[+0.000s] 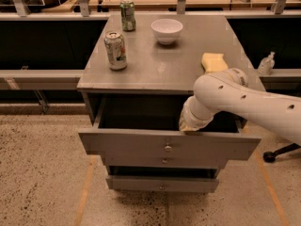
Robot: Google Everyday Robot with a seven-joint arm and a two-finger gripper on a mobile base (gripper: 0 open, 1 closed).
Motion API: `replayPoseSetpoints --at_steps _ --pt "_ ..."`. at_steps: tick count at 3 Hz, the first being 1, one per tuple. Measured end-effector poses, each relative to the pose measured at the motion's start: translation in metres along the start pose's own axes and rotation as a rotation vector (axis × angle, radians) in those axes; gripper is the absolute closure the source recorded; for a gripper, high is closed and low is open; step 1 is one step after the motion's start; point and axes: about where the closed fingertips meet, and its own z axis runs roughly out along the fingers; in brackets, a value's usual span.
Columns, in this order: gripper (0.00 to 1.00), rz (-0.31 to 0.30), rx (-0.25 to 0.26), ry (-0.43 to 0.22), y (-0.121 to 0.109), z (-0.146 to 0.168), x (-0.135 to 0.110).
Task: Open top drawer
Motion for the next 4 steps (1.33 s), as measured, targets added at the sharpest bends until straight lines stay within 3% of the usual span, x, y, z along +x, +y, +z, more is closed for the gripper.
replayPoseSetpoints --at_steps 2,4 --pt "1.00 0.033 -0.037 -0.025 0.000 0.031 0.005" --pt "1.00 0.152 -0.167 -0.056 0.048 0.005 0.005"
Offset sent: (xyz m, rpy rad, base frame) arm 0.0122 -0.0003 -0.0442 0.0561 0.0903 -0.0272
